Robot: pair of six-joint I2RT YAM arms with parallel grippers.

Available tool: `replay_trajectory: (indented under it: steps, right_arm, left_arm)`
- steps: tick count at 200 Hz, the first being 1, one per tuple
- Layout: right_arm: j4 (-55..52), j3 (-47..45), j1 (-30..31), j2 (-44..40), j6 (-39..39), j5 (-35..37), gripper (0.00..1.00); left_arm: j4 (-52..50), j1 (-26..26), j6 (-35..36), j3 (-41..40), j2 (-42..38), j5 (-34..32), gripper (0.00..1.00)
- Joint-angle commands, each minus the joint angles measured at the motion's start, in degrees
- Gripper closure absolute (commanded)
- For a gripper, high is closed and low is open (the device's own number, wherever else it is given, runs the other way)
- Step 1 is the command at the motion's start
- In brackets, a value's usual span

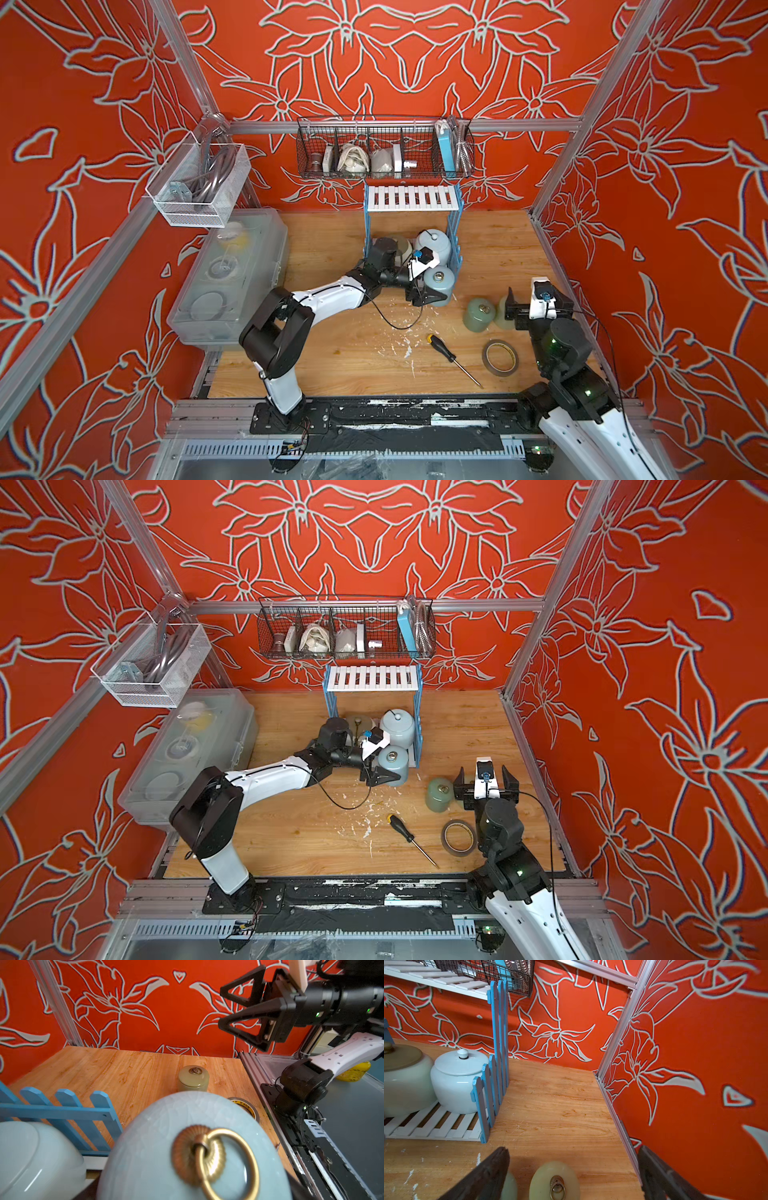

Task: Remove the tea canisters from the shelf
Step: Pick up the tea canister from the shelf, then place the tea canister at the center of the board.

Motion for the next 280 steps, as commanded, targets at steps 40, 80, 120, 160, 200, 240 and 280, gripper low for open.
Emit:
replay_trajectory:
  steps: [40,80,120,160,200,240,280]
  right_arm:
    - [0.74,-0.56,-0.5,0.56,-1.0,1.41,0.01]
    - [0.51,-0.51,-0.67,0.53,-1.05,1.58,0.01]
    - [0.37,-0.53,-0.71,0.56,-0.93,1.26,0.01]
    - [0.48,-0.53,-0.75,0.4,-0.74,0.76,0.01]
    - [0.7,-0.64,-0.77,0.08,-0.86,0.87,0.01]
    - [0.83,-0.61,-0.73,0.34,-0.89,0.66,0.01]
    - [0.79,-0.67,-0.76,0.32,-0.88,0.98,0.01]
  left_arm:
    - [12.67,-2.25,4.87,-0.29,5.95,4.82,0.53]
    - [14.67,-3.46,4.93,-0.29,9.12,4.86,0.53]
    - [18.2,-4.3,4.52,-0.4,12.39,3.68,0.54]
    - [21.76,-5.22,3.65,-0.83,15.86,2.65,0.54]
    - [24.65,-6.19,3.88,-2.52,17.92,1.98,0.54]
    - [26.86,-6.46,3.65,-2.54,18.99,0.36,0.53]
    - [25.6,-6.46,6.8,-2.43,19.13,-0.68,0.47]
